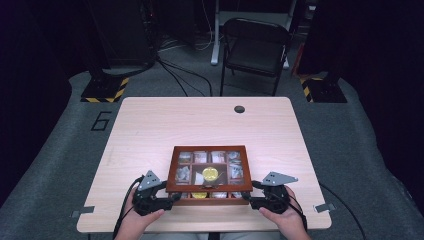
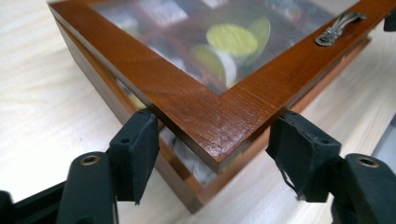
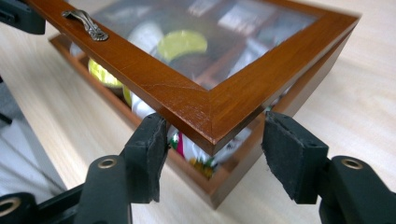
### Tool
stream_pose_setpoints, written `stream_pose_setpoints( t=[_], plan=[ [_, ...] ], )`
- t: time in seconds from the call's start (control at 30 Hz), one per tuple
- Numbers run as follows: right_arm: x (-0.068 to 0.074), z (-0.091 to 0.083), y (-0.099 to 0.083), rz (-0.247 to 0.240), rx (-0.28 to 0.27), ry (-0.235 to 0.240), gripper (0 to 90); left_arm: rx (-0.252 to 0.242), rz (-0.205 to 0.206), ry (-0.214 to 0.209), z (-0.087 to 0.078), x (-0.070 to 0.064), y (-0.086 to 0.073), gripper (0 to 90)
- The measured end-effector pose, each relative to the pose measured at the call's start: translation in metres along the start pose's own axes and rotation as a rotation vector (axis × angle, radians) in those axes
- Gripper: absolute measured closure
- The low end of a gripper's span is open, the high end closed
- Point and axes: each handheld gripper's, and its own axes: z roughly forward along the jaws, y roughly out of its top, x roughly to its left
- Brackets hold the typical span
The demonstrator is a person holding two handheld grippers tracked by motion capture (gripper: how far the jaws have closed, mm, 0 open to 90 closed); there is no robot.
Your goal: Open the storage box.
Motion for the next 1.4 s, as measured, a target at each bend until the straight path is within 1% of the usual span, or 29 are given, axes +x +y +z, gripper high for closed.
stream_pose_setpoints(
  t=[0.03,0.07,0.17,0.23,0.27,0.3,0.33,0.37,0.43,0.47,0.5,0.53,0.57,0.6,0.63,0.67,0.7,0.77,0.8,0.83,0.87,0.93,0.97,1.07,1.13,1.23,1.27,1.3,1.4],
  plan=[
    [0.001,-0.003,0.005,0.003,-0.016,-0.010,39.5,-0.009,-0.007,0.004,-0.001,0.000,0.002,32.7],
    [0.001,-0.006,0.012,0.002,-0.033,-0.019,39.2,-0.034,-0.036,0.001,-0.004,0.002,0.008,32.4],
    [0.000,-0.011,0.022,0.000,-0.057,-0.026,37.7,-0.052,-0.055,0.012,-0.008,0.006,0.018,31.9],
    [-0.001,-0.012,0.026,-0.004,-0.065,-0.031,37.2,-0.058,-0.056,0.016,-0.010,0.008,0.022,31.8],
    [-0.004,-0.014,0.035,-0.007,-0.078,-0.031,36.7,-0.069,-0.041,0.019,-0.012,0.010,0.029,30.7],
    [-0.004,-0.014,0.035,-0.007,-0.078,-0.031,36.7,-0.069,-0.041,0.019,-0.012,0.010,0.029,30.7],
    [-0.005,-0.015,0.044,-0.006,-0.094,-0.031,36.9,-0.084,-0.035,0.025,-0.015,0.011,0.039,30.7],
    [-0.005,-0.015,0.044,-0.006,-0.094,-0.031,36.9,-0.084,-0.035,0.025,-0.015,0.011,0.039,30.7],
    [-0.007,-0.016,0.054,-0.015,-0.102,-0.038,37.3,-0.099,-0.014,0.031,-0.017,0.013,0.050,30.7],
    [-0.008,-0.017,0.064,-0.031,-0.115,-0.040,37.6,-0.102,-0.010,0.033,-0.018,0.013,0.055,30.9],
    [-0.008,-0.017,0.064,-0.031,-0.115,-0.040,37.6,-0.108,-0.004,0.037,-0.019,0.014,0.059,30.9],
    [-0.009,-0.019,0.073,-0.052,-0.121,-0.054,37.8,-0.109,0.004,0.040,-0.020,0.015,0.067,31.1],
    [-0.009,-0.019,0.077,-0.060,-0.121,-0.060,37.9,-0.109,0.004,0.040,-0.020,0.015,0.067,31.4],
    [-0.009,-0.020,0.082,-0.073,-0.122,-0.067,38.7,-0.113,0.009,0.046,-0.021,0.015,0.072,32.0],
    [-0.009,-0.020,0.082,-0.073,-0.122,-0.067,38.7,-0.114,0.021,0.054,-0.021,0.016,0.077,32.0],
    [-0.011,-0.021,0.091,-0.089,-0.120,-0.077,39.7,-0.114,0.026,0.057,-0.022,0.017,0.080,33.1],
    [-0.011,-0.021,0.091,-0.089,-0.120,-0.077,39.7,-0.117,0.031,0.061,-0.022,0.018,0.083,33.1],
    [-0.013,-0.021,0.099,-0.099,-0.118,-0.085,41.2,-0.122,0.036,0.064,-0.022,0.021,0.091,33.9],
    [-0.016,-0.020,0.106,-0.121,-0.112,-0.097,43.3,-0.131,0.028,0.064,-0.022,0.023,0.096,34.2],
    [-0.017,-0.020,0.108,-0.118,-0.113,-0.101,43.7,-0.136,0.016,0.063,-0.021,0.025,0.098,34.2],
    [-0.017,-0.020,0.108,-0.118,-0.113,-0.101,43.7,-0.136,0.016,0.063,-0.021,0.025,0.098,34.2],
    [-0.021,-0.016,0.119,-0.118,-0.117,-0.099,44.3,-0.152,0.015,0.075,-0.019,0.029,0.106,34.2],
    [-0.022,-0.015,0.121,-0.108,-0.115,-0.105,44.4,-0.152,0.015,0.075,-0.019,0.029,0.106,34.1],
    [-0.026,-0.010,0.132,-0.116,-0.114,-0.117,46.3,-0.164,0.023,0.087,-0.014,0.033,0.117,34.7],
    [-0.029,-0.008,0.137,-0.125,-0.113,-0.113,46.1,-0.171,0.023,0.090,-0.012,0.033,0.119,34.6],
    [-0.031,-0.006,0.142,-0.111,-0.118,-0.121,46.2,-0.186,0.024,0.101,-0.007,0.036,0.126,34.5],
    [-0.035,-0.004,0.146,-0.110,-0.123,-0.116,46.4,-0.191,0.023,0.104,-0.005,0.037,0.128,34.5],
    [-0.037,-0.003,0.148,-0.093,-0.127,-0.115,46.6,-0.197,0.018,0.108,-0.002,0.040,0.131,34.5],
    [-0.040,-0.001,0.151,-0.082,-0.130,-0.113,47.1,-0.195,0.021,0.117,0.002,0.042,0.134,34.5]
  ],
)
